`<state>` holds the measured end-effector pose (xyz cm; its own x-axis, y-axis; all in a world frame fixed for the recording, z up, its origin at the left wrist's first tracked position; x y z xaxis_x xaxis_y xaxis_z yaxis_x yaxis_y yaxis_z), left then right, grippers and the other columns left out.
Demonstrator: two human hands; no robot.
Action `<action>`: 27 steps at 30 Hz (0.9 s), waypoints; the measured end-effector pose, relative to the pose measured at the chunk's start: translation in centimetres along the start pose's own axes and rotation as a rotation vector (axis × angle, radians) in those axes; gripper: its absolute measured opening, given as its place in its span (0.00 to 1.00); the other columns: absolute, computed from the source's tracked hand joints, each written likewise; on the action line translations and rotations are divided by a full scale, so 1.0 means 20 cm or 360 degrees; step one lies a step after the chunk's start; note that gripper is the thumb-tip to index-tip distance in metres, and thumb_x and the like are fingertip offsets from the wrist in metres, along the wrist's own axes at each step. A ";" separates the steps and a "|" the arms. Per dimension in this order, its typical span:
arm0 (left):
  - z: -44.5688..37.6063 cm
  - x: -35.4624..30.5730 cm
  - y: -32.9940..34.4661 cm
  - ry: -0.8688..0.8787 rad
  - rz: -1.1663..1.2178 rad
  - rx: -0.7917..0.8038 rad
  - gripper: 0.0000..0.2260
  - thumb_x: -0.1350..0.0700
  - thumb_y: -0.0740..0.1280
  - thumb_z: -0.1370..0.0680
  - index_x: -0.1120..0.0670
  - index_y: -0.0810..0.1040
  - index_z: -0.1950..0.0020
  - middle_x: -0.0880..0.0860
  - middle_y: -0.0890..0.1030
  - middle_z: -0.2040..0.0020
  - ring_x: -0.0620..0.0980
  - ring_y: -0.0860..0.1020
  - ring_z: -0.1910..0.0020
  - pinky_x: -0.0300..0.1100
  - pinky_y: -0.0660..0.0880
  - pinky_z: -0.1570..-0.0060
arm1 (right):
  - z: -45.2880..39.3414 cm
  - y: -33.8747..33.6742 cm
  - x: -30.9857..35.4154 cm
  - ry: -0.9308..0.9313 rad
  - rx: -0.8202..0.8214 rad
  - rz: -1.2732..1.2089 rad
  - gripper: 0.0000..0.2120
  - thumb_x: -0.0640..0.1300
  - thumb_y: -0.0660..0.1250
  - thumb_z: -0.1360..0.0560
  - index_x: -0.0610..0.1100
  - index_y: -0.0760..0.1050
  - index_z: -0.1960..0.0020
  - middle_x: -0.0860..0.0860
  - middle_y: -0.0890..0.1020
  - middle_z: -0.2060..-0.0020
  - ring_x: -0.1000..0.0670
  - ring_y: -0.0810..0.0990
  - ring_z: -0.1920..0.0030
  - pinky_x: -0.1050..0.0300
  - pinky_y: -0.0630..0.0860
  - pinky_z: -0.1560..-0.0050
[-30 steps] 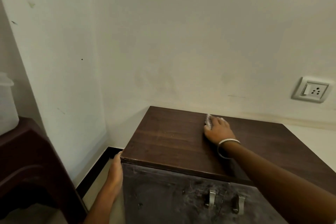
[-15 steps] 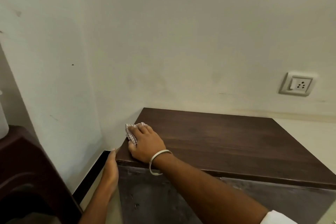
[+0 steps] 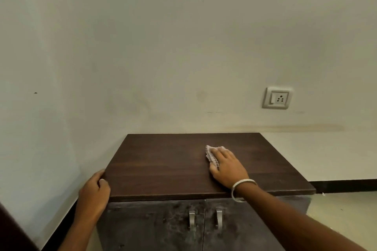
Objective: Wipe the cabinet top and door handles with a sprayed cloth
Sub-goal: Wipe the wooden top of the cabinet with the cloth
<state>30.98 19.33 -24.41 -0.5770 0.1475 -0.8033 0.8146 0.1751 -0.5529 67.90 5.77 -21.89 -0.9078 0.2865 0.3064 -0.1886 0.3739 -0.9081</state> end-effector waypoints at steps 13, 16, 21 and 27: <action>0.04 -0.16 0.02 0.0259 -0.0593 -0.0233 0.25 0.45 0.51 0.24 0.62 0.76 0.41 0.66 0.80 0.44 0.68 0.78 0.48 0.60 0.73 0.44 | 0.33 -0.35 -0.84 0.0648 -0.0113 0.0094 0.28 0.51 0.57 0.22 0.51 0.56 0.23 0.47 0.61 0.24 0.45 0.56 0.24 0.51 0.52 0.23; 0.07 -0.19 0.02 0.0298 -0.0623 -0.0259 0.23 0.46 0.50 0.24 0.60 0.76 0.47 0.64 0.81 0.50 0.66 0.78 0.53 0.60 0.73 0.47 | 0.36 -0.36 -0.88 0.0769 -0.0160 0.0101 0.29 0.52 0.57 0.22 0.50 0.56 0.23 0.47 0.61 0.24 0.45 0.56 0.24 0.50 0.53 0.24; 0.05 -0.15 0.04 0.0292 -0.0634 -0.0249 0.25 0.45 0.51 0.22 0.61 0.74 0.39 0.65 0.80 0.46 0.67 0.77 0.49 0.62 0.72 0.44 | 0.42 -0.38 -0.93 0.0907 -0.0237 0.0042 0.30 0.53 0.58 0.24 0.49 0.57 0.24 0.46 0.63 0.25 0.44 0.58 0.25 0.48 0.57 0.25; -0.05 0.01 0.15 0.0327 -0.0759 -0.0201 0.28 0.39 0.45 0.22 0.57 0.72 0.40 0.62 0.79 0.47 0.64 0.77 0.50 0.63 0.73 0.44 | 0.41 -0.33 -0.78 0.0817 -0.0291 0.0167 0.29 0.53 0.56 0.25 0.48 0.59 0.25 0.45 0.65 0.26 0.42 0.58 0.25 0.47 0.55 0.24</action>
<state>33.17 20.81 -26.07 -0.8913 0.2085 -0.4025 0.4531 0.3831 -0.8049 80.26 -8.35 -23.11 -0.6102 0.7067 0.3580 0.0028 0.4538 -0.8911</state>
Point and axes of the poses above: each hand's wrist, its own z-axis away from the middle knuckle, its own y-axis out of the palm, x = y × z, the point moved 8 cm from there along -z, towards the middle knuckle
